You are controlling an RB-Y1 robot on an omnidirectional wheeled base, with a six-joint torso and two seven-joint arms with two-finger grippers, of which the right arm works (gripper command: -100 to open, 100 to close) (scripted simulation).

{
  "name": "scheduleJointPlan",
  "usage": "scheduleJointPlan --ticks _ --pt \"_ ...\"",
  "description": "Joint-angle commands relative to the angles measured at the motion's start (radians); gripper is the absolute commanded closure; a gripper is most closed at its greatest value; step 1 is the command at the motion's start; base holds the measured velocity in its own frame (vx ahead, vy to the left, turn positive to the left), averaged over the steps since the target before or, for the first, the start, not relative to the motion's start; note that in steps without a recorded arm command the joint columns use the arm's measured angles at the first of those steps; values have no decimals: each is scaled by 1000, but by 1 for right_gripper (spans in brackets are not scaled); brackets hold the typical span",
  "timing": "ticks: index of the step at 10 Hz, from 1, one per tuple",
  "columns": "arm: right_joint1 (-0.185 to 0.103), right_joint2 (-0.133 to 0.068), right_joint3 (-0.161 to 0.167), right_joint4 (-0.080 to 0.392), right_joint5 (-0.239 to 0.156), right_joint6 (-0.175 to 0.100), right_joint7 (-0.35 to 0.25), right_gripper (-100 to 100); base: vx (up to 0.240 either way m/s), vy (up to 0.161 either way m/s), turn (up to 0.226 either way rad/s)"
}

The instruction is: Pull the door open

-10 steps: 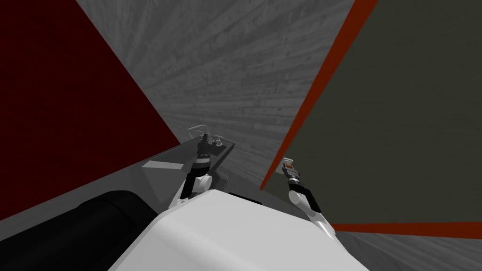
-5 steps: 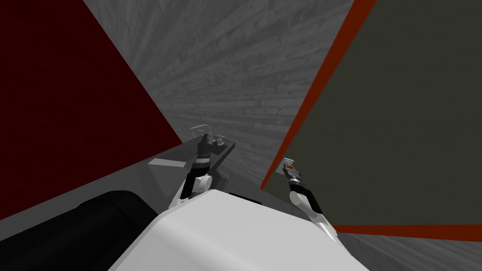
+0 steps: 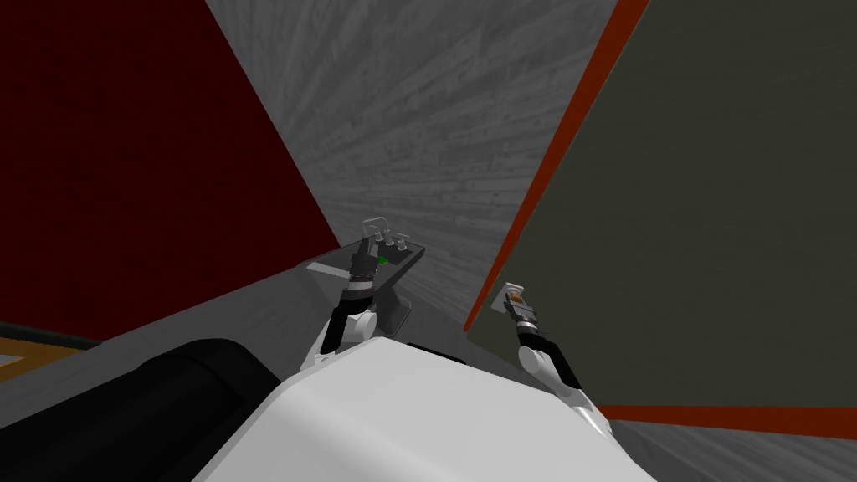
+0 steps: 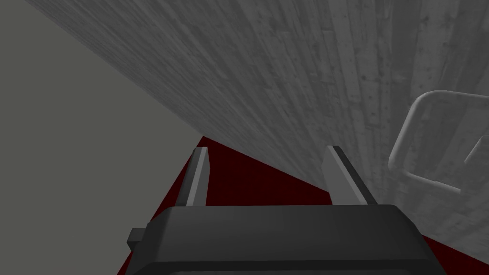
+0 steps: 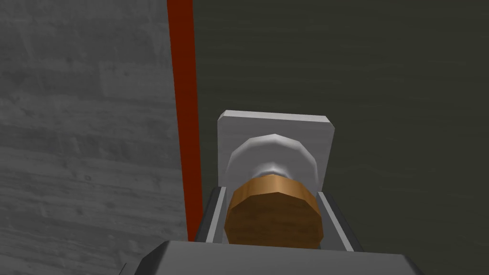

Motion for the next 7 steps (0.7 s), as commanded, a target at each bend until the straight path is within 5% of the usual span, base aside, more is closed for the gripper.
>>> scheduleJointPlan --ticks 1,7 --pt "13 -18 14 -13 -2 -12 -19 100 -208 -55 174" --pt "47 -63 53 -36 -6 -35 -59 100 -166 -42 117"
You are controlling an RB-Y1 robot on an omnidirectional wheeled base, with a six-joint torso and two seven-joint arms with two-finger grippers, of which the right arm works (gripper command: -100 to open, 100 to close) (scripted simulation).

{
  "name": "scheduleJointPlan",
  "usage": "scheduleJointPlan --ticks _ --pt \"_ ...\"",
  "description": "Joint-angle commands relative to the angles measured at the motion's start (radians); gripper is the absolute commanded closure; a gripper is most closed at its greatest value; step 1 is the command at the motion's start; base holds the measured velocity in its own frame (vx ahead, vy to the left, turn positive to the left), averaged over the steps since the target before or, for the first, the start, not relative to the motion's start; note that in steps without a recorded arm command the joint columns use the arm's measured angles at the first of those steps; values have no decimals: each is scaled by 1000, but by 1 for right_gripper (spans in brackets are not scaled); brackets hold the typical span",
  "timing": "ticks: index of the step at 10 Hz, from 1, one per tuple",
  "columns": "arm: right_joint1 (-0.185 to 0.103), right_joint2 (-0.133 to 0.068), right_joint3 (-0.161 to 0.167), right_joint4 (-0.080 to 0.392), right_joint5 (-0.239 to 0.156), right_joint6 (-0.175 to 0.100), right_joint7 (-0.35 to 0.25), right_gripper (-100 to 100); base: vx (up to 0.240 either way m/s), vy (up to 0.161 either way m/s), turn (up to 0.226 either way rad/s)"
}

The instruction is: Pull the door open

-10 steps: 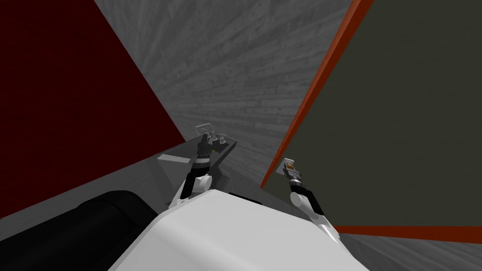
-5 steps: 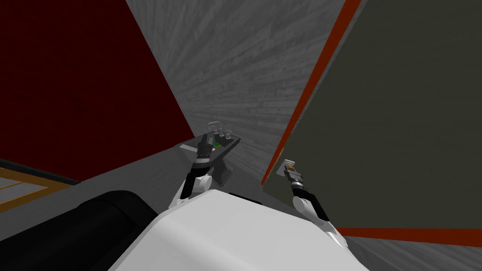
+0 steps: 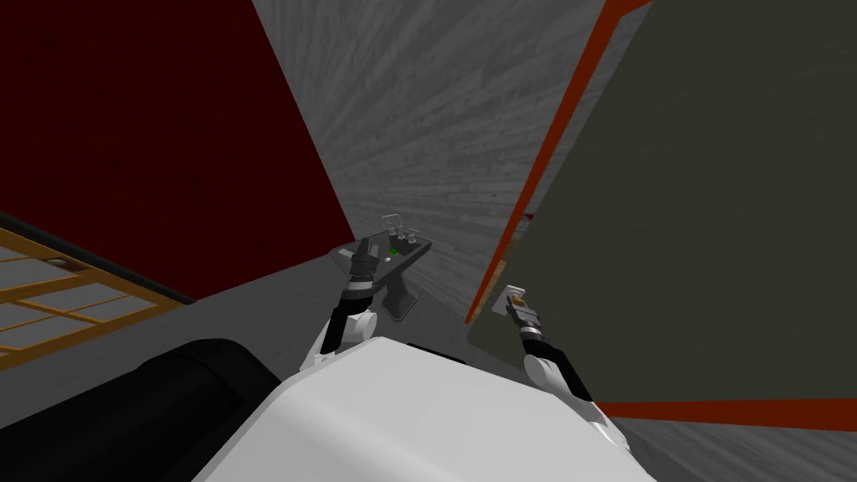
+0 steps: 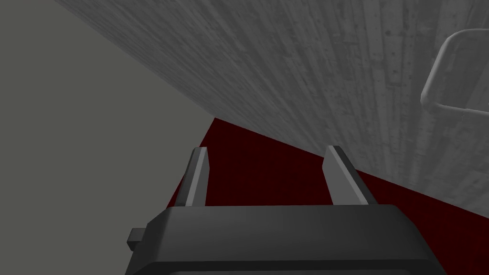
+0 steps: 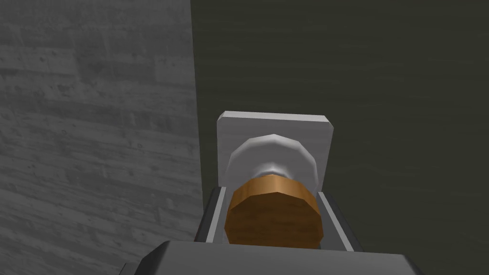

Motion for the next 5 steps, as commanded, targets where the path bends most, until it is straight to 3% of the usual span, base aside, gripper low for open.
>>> scheduleJointPlan --ticks 1,5 --pt "5 -14 16 -8 -1 -10 -12 100 -217 -31 146" --pt "25 -65 64 -30 -6 -42 -48 100 -250 -92 163"
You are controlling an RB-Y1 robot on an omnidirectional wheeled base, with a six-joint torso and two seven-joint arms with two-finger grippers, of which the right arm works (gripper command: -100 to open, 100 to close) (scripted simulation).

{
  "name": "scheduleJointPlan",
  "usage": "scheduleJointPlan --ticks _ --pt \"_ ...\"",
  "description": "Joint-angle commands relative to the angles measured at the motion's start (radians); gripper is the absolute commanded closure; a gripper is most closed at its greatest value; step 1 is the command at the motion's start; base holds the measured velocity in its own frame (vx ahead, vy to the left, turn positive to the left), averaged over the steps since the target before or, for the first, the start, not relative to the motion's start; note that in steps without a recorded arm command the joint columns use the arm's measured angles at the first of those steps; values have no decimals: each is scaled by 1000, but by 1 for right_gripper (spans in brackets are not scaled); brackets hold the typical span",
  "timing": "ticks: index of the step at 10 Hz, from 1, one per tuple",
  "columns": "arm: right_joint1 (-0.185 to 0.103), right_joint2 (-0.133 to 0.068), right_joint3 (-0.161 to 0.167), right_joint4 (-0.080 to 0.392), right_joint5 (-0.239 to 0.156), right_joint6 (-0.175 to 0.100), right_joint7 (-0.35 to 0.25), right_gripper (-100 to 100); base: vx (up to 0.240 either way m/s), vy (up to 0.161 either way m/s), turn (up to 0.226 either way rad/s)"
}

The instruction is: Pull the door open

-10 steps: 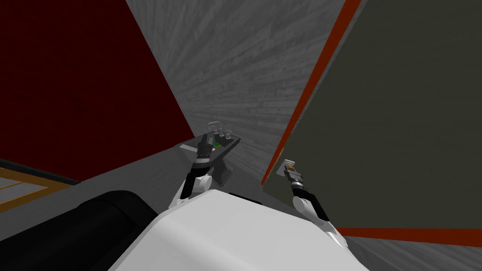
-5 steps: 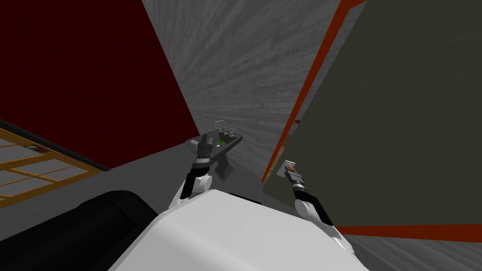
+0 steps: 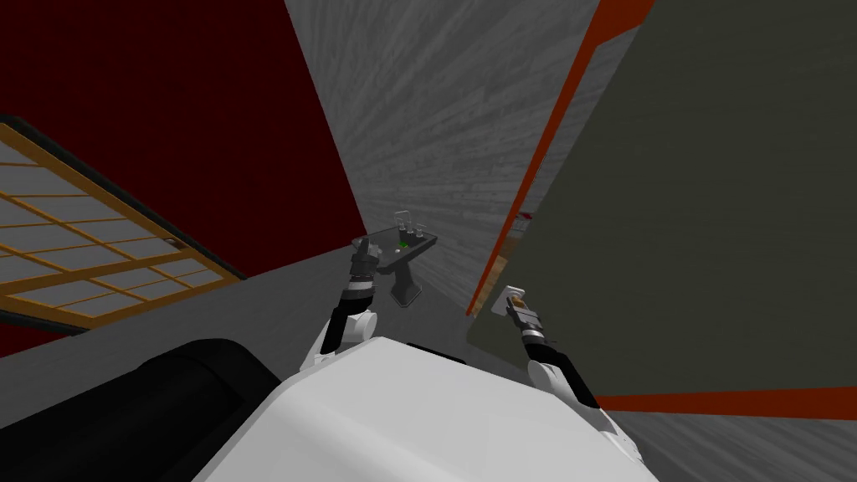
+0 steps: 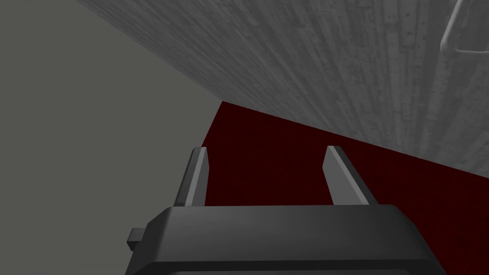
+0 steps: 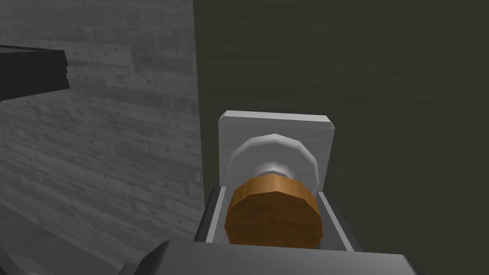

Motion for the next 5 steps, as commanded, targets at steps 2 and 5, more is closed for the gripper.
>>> scheduleJointPlan --ticks 2,5 --pt "13 -33 32 -15 -2 -23 -26 100 -264 -86 157" --pt "24 -52 53 -17 1 -38 -43 100 -169 -59 119"
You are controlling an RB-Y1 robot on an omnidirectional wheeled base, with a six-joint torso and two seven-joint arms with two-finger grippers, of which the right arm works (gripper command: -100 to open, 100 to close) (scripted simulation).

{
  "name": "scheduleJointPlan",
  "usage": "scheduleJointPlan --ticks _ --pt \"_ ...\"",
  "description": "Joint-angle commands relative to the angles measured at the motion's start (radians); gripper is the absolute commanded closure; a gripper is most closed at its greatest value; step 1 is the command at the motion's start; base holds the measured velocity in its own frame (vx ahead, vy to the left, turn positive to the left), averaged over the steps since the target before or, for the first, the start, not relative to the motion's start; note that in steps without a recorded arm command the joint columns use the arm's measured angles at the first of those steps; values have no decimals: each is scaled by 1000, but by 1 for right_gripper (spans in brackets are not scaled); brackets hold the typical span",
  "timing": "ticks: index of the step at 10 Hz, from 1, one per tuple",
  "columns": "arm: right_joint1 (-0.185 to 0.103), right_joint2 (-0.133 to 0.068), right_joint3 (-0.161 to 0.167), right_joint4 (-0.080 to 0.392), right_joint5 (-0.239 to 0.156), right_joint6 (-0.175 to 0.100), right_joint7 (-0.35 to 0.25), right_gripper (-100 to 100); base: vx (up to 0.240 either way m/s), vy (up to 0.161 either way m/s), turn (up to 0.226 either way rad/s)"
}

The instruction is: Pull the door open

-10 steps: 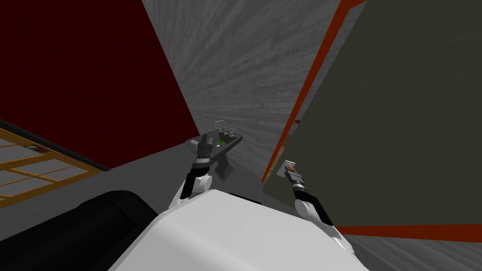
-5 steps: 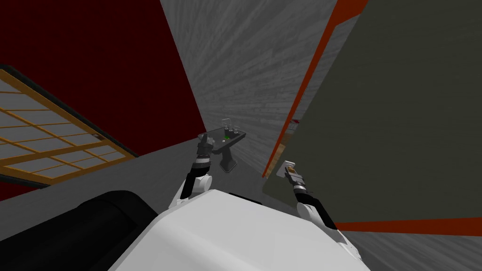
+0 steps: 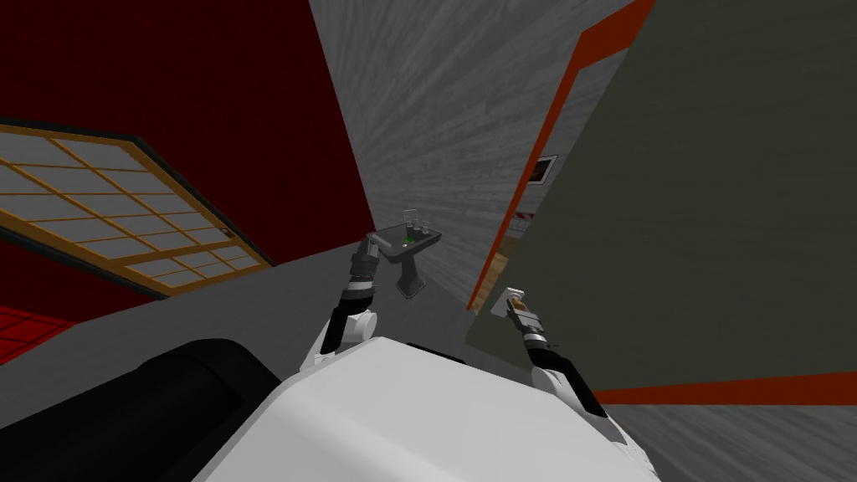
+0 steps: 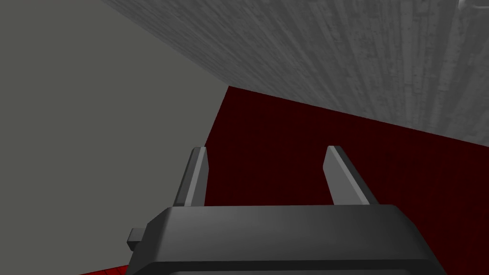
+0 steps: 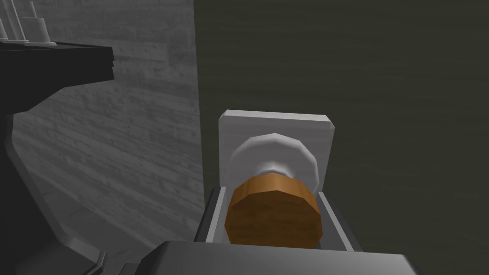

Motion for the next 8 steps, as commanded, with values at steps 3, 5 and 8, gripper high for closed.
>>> scheduleJointPlan --ticks 3,5,8 --pt "23 -48 39 -22 4 -37 -37 100 -249 -81 149" --pt "35 -74 60 -33 6 -57 -57 100 -251 -91 174" --pt "44 -92 79 -33 12 -69 -75 100 -148 -42 83"
